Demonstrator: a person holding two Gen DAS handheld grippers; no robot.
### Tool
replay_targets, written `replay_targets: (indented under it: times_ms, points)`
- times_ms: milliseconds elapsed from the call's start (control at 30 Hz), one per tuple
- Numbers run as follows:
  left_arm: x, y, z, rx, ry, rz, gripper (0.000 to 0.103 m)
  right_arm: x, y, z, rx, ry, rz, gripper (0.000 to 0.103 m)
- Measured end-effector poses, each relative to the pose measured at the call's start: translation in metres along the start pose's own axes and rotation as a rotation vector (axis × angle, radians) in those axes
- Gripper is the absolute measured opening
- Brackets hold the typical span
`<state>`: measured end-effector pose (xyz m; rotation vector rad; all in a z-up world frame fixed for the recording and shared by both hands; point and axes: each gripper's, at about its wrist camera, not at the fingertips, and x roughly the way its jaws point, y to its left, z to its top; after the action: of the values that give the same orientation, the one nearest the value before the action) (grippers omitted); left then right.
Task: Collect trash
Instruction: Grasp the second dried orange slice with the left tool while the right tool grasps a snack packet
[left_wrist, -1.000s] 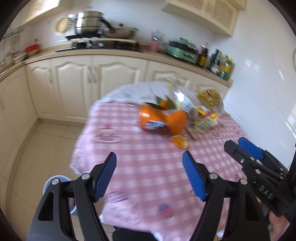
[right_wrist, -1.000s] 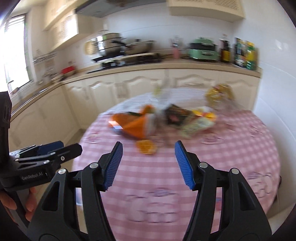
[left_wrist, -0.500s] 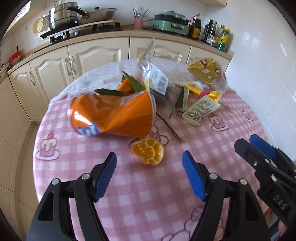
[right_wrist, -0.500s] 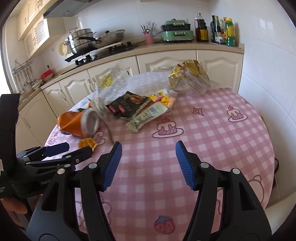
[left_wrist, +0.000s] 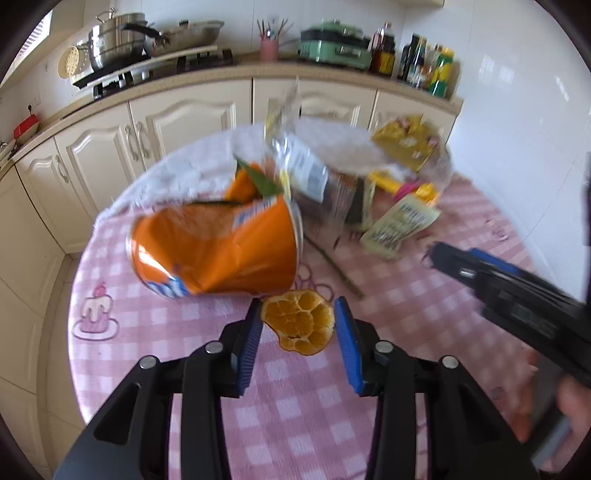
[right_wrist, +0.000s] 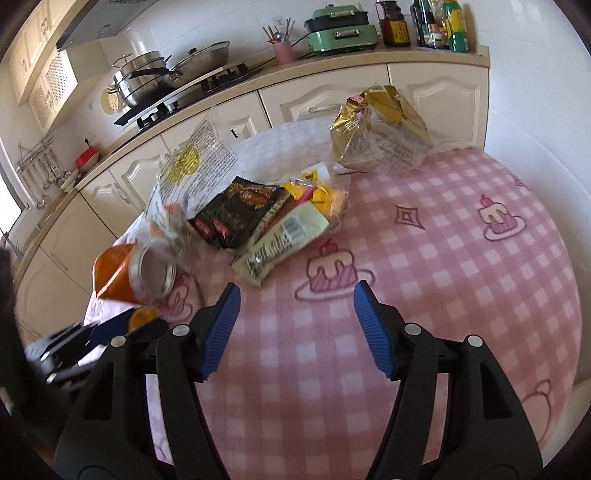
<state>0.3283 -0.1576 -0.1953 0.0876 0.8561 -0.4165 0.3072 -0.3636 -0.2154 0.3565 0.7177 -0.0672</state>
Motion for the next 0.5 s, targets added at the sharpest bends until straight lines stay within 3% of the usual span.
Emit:
replay_targets:
  times_ms: [300, 433, 500]
  points:
    - [-0.045, 0.013, 0.02, -0.028, -0.144, -0.008, 0.039, 0.04, 0.004, 0.025, 0.085, 0.049, 0.007, 0.063]
    - [-0.042, 0.023, 0.024, -0.056, -0.146, -0.007, 0.039, 0.047, 0.006, 0.025, 0.064, 0.057, -0.013, 0.03]
    - [-0.04, 0.03, 0.024, -0.075, -0.143, -0.017, 0.039, 0.045, 0.006, 0.024, 0.061, 0.057, 0.005, 0.022]
